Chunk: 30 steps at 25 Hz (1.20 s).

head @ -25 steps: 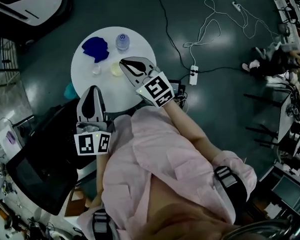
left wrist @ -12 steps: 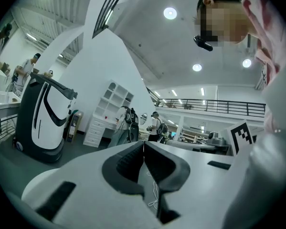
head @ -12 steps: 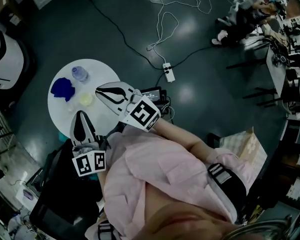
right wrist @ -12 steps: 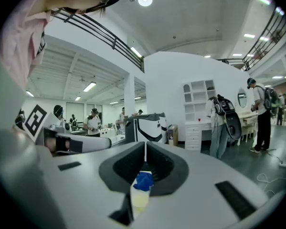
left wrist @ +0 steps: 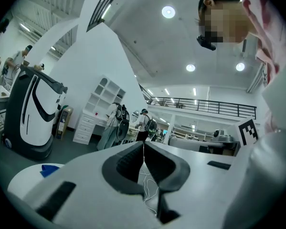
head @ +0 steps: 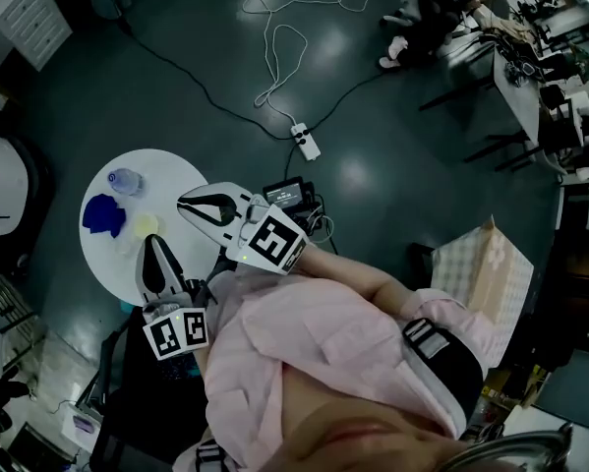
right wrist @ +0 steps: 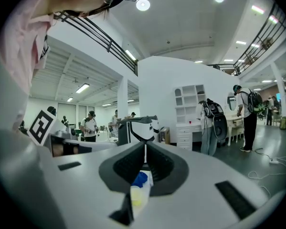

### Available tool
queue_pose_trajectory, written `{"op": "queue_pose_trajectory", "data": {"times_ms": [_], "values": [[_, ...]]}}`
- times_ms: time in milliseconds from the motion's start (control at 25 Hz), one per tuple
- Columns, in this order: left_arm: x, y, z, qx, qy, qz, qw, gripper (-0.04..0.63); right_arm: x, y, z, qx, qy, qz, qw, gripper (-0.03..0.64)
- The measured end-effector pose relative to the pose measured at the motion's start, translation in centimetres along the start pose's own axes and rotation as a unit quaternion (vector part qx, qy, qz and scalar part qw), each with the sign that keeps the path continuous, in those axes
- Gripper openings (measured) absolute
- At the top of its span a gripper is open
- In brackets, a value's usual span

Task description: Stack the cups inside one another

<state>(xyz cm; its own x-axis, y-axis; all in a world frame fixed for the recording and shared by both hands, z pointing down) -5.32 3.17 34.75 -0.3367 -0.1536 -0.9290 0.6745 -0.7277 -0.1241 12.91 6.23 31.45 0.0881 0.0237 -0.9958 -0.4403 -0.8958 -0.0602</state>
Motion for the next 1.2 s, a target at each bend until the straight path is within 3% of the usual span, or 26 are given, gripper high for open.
{"op": "queue_pose_trajectory", "data": {"times_ms": [520,840,1200], "values": [[-0.8,0.5,-2.0,-0.022,-0.010,0.007,0.9997,0.020,0.7,-3.2,-0.7,-0.036,-0.011,-0.001,0.999,0.034],[0.4,-0.2,-3.9,-0.012,-0.003,-0.006,0.9999,0.020,2.4,-5.3,-0.7,-0.046,0.002,-0.013,0.999,0.034],[1.9,-2.9,-3.7,0.047,0.029,-0.026,0.9982,0.020,1.2,-3.8,0.4,0.028,-0.038,0.018,0.999,0.034]]}}
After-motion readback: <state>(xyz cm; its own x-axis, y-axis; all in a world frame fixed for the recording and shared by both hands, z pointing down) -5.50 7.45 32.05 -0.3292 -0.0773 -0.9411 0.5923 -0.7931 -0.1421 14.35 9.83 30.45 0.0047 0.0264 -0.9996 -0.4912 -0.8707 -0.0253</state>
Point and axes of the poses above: the fingertips, and each gripper's own axes: y forward along the fingers, z to its left, x out of its top, the point moved 9 cm from there along -y, backward along the fingers, and after that the axes turned 9 degrees about -z, right-handed, at the moved point
